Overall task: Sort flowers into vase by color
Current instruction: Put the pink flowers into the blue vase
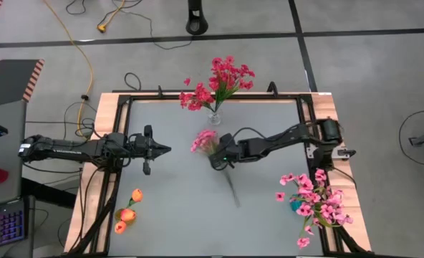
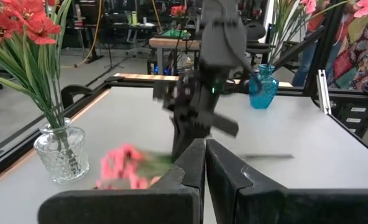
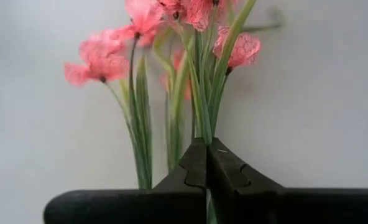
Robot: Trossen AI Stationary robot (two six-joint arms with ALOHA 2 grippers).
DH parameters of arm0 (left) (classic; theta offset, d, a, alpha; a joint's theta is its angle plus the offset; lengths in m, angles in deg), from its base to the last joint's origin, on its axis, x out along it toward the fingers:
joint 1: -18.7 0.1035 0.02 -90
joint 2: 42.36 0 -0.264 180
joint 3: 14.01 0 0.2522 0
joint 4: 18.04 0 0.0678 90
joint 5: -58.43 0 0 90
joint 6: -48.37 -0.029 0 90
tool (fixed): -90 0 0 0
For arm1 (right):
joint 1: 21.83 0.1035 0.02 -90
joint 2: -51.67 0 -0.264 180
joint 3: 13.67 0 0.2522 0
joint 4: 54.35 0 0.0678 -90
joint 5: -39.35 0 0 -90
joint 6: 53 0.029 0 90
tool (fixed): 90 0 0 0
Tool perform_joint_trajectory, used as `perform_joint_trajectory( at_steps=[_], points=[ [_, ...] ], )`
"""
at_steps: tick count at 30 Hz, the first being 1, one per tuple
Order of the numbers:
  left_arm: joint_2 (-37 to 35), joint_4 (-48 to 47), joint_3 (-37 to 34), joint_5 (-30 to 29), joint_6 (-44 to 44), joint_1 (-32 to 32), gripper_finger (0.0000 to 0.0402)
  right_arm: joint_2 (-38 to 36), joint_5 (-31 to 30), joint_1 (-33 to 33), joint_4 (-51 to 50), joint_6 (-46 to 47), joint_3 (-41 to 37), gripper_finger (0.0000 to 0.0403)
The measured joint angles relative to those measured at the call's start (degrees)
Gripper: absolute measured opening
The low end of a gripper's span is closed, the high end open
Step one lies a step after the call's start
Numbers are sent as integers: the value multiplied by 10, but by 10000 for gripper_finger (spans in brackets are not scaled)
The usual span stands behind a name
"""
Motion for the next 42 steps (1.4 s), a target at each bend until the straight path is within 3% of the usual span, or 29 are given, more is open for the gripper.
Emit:
perform_joint_trajectory(
  at_steps=[13,19,28,34,42],
  points=[
    [0,1,0,0,10,0,0,-239,-166,63,-240,-19,0,25],
    [0,1,0,0,11,0,0,-346,-209,108,-314,-19,0,26],
    [0,10,0,0,13,0,0,-496,-274,189,-368,-33,1,25],
    [0,23,0,-1,15,0,0,-588,-325,242,-370,-109,1,24],
    [0,25,0,-19,57,0,0,-681,-345,296,-369,-213,1,24]
  ],
)
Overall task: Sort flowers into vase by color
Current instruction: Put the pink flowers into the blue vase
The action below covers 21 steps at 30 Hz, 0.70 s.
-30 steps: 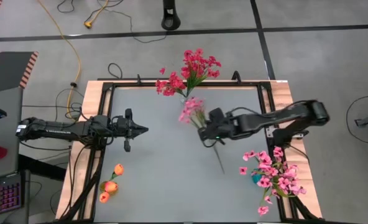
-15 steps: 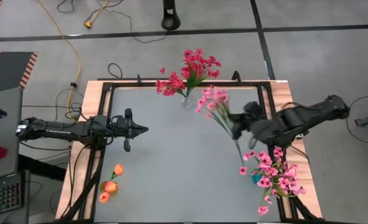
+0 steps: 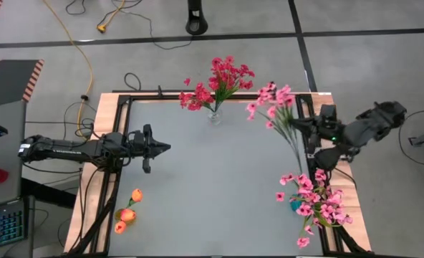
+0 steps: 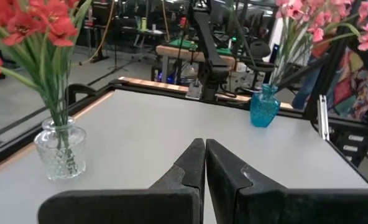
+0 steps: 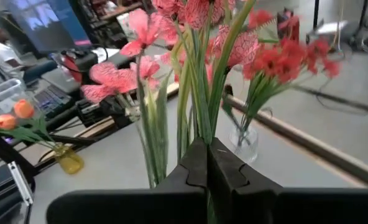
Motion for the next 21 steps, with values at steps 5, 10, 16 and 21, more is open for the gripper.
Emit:
perform_joint_trajectory(
  at_steps=[5,10,16,21],
  points=[
    [0,3,0,-12,20,0,0,-43,-20,33,-4,-53,0,25],
    [0,3,0,-25,33,0,0,-79,-48,72,-38,-43,-9,24],
    [0,4,0,-43,47,0,0,-113,-52,120,-25,-13,-68,26],
    [0,8,0,-45,47,0,0,-118,-76,154,-14,4,-91,23]
  ],
)
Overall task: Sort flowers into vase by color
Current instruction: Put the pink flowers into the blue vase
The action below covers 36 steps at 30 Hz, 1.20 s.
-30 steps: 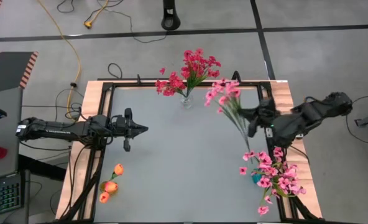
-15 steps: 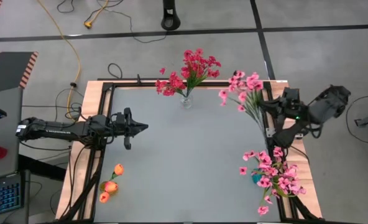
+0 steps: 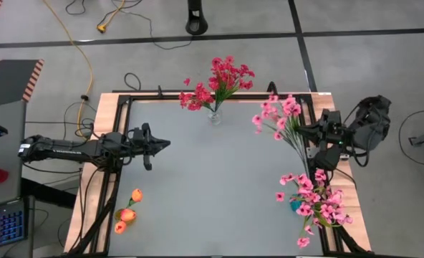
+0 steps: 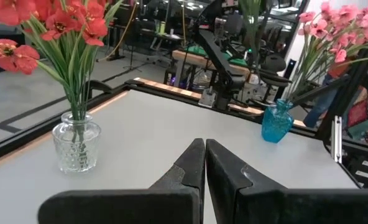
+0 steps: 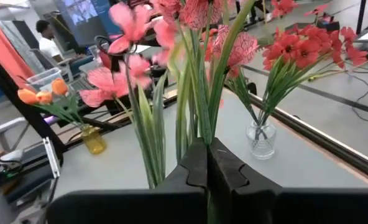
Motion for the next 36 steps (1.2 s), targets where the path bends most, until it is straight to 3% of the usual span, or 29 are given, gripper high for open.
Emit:
perform_joint_trajectory(
  at_steps=[19,31,36],
  points=[
    [0,20,0,5,32,0,0,15,-36,131,101,2,-32,24],
    [0,19,0,4,27,0,0,62,-133,227,97,1,-32,25],
    [0,19,0,4,27,0,0,83,-189,264,55,67,-32,27]
  ],
)
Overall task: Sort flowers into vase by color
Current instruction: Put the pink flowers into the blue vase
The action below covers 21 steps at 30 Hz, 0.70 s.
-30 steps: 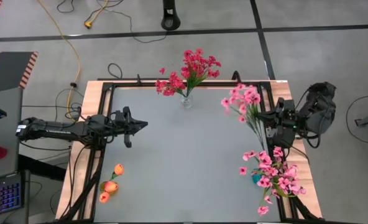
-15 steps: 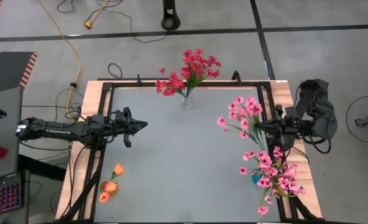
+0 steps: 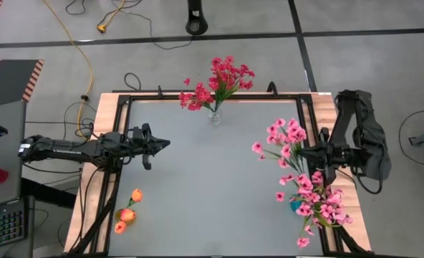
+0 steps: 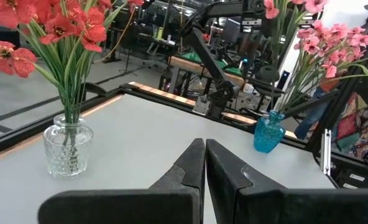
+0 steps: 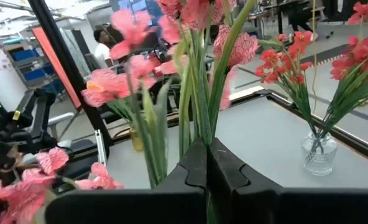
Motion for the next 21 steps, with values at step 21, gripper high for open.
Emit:
perform_joint_trajectory(
  at_steps=[21],
  points=[
    [0,0,0,-1,14,0,0,87,-97,115,-26,46,1,27]
  ],
)
